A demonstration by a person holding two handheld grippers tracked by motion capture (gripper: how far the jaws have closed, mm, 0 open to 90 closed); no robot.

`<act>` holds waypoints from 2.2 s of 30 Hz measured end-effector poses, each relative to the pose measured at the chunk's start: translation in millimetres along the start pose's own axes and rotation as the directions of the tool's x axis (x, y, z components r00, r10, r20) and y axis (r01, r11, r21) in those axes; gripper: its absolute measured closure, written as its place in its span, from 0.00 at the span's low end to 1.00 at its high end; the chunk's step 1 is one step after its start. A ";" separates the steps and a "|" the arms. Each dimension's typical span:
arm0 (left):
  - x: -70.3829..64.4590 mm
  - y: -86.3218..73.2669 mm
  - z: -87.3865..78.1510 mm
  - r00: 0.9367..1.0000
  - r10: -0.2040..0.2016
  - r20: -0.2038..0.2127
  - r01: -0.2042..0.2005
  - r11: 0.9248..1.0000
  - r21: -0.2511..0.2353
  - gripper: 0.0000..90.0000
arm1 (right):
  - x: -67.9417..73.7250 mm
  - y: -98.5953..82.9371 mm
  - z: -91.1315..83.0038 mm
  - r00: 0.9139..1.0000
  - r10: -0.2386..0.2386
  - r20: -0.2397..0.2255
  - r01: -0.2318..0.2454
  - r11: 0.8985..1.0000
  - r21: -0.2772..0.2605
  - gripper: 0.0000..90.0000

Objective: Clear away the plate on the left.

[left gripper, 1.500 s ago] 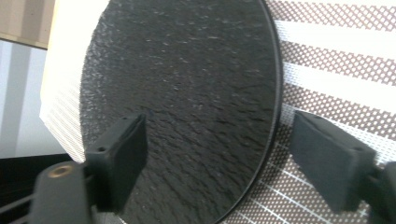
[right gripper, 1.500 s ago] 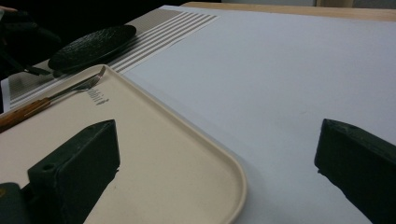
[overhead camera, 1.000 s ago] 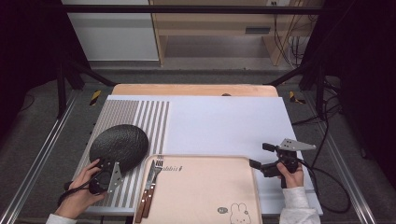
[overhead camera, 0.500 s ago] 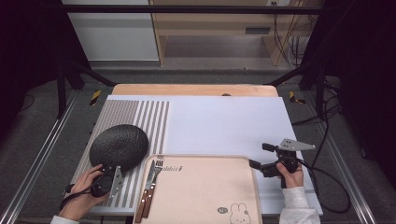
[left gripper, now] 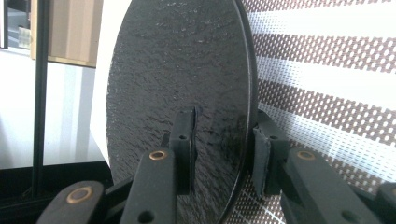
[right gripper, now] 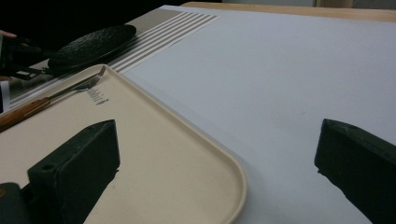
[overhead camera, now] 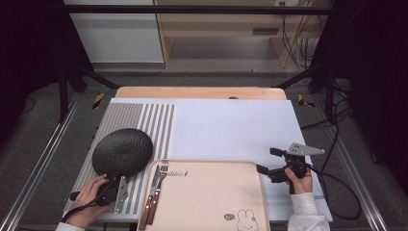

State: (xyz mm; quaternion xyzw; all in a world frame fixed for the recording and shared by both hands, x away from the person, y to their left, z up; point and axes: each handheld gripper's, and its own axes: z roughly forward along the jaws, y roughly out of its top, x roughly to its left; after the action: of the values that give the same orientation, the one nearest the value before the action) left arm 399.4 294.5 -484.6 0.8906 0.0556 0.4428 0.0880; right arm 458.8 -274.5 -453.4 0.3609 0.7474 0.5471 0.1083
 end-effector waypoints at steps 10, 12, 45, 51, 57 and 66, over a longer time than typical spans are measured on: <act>-7.9 -2.2 1.2 0.999 0.023 -0.033 -0.024 0.999 -0.024 0.82 | 0.5 0.3 -0.3 1.000 -0.002 -0.002 0.002 1.000 -0.002 0.00; -9.6 -2.9 1.6 0.998 0.041 -0.042 -0.042 0.999 -0.028 0.84 | 0.4 0.5 -0.8 1.000 0.001 0.000 -0.001 1.000 -0.005 0.00; -24.2 1.4 10.6 0.963 0.202 -0.177 -0.206 0.979 -0.002 0.92 | 1.1 1.1 -0.8 1.000 -0.004 -0.002 0.004 1.000 -0.007 0.00; -22.6 2.3 9.1 0.966 0.192 -0.175 -0.195 0.981 0.000 0.92 | 1.2 0.9 -0.6 1.000 -0.005 -0.001 0.005 1.000 -0.004 0.00; -19.8 4.7 7.2 0.967 0.175 -0.184 -0.178 0.984 0.000 0.94 | 1.0 1.1 -0.8 1.000 -0.004 -0.001 0.004 1.000 -0.005 0.00; -16.9 6.2 5.5 0.970 0.162 -0.183 -0.164 0.986 0.003 0.95 | 1.1 1.0 -0.7 1.000 -0.004 0.000 0.004 1.000 -0.004 0.00</act>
State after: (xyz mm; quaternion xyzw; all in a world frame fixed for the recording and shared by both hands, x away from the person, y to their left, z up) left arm 393.8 284.8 -499.8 0.8472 -0.0126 0.5287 0.0511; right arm 458.1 -274.2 -452.0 0.3593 0.7472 0.5482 0.1103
